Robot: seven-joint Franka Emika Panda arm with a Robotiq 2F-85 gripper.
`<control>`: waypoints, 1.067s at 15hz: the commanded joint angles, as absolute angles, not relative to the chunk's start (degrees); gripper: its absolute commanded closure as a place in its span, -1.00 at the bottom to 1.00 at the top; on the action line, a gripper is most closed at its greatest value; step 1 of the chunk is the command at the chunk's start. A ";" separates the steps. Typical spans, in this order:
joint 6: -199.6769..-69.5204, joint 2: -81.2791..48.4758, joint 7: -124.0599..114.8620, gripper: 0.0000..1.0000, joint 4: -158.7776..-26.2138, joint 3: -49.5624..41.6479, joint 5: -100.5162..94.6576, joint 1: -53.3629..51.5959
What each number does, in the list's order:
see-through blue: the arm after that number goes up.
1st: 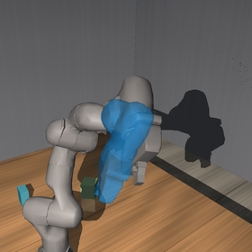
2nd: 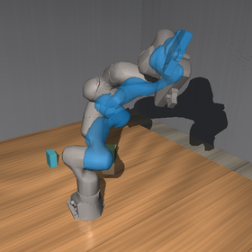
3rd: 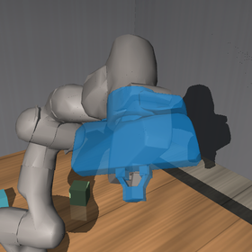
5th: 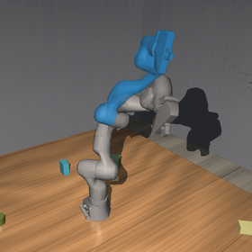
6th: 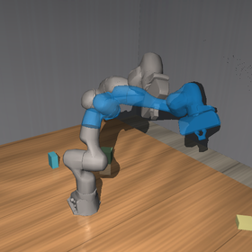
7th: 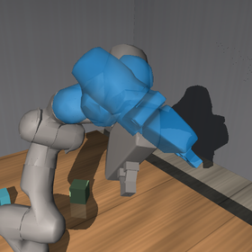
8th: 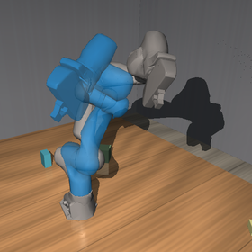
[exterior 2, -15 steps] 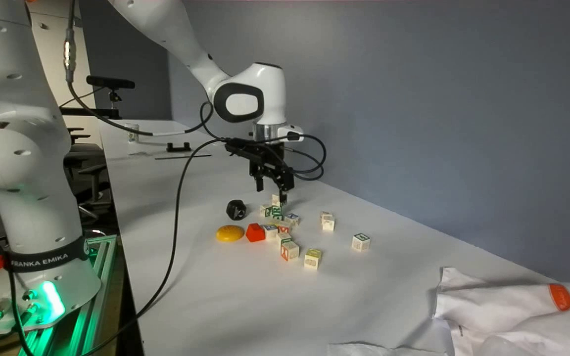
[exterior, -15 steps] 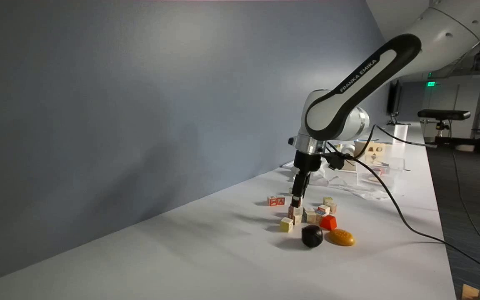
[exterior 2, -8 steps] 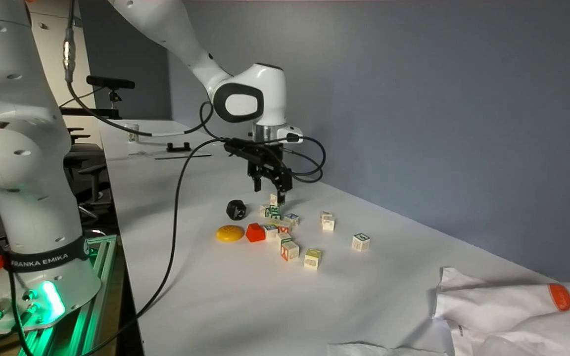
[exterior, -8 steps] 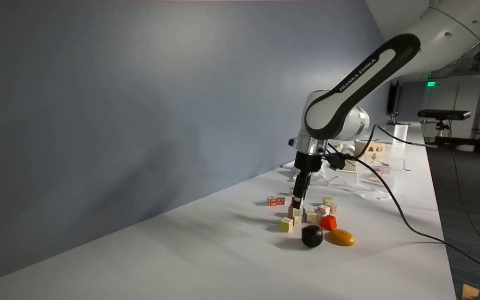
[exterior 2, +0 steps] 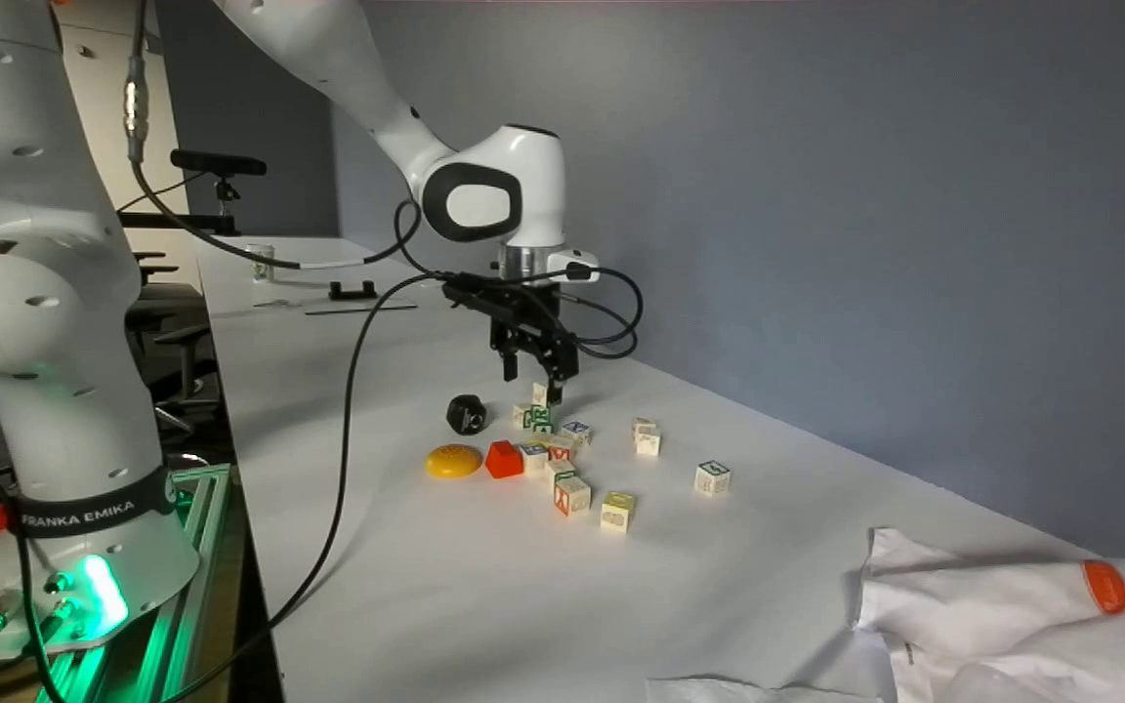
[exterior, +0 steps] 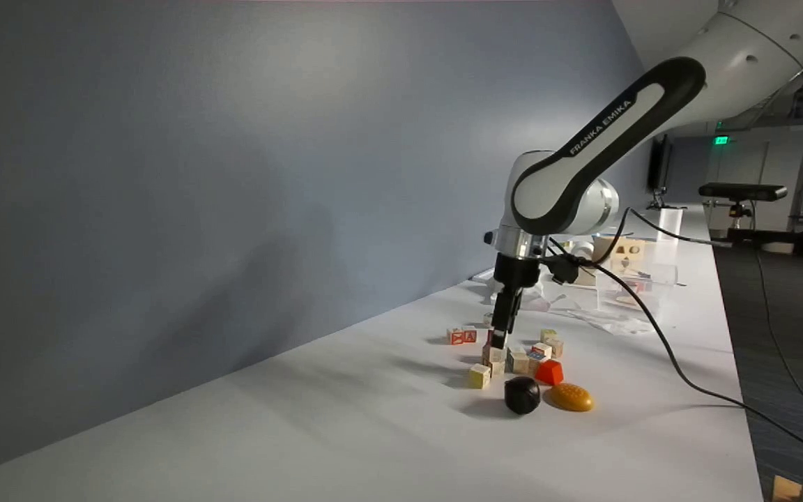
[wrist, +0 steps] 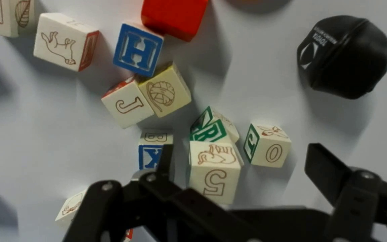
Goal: Pick up the cube with an R on the right and put it on top of the cube with an R on the left
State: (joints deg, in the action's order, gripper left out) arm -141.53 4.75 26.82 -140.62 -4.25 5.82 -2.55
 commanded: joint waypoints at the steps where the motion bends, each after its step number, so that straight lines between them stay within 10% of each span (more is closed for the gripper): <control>1: -141.31 5.27 22.51 -1.00 -140.51 -3.18 1.86 -1.30; 16: -124.03 15.70 13.65 -1.00 -142.37 -4.69 -6.61 2.73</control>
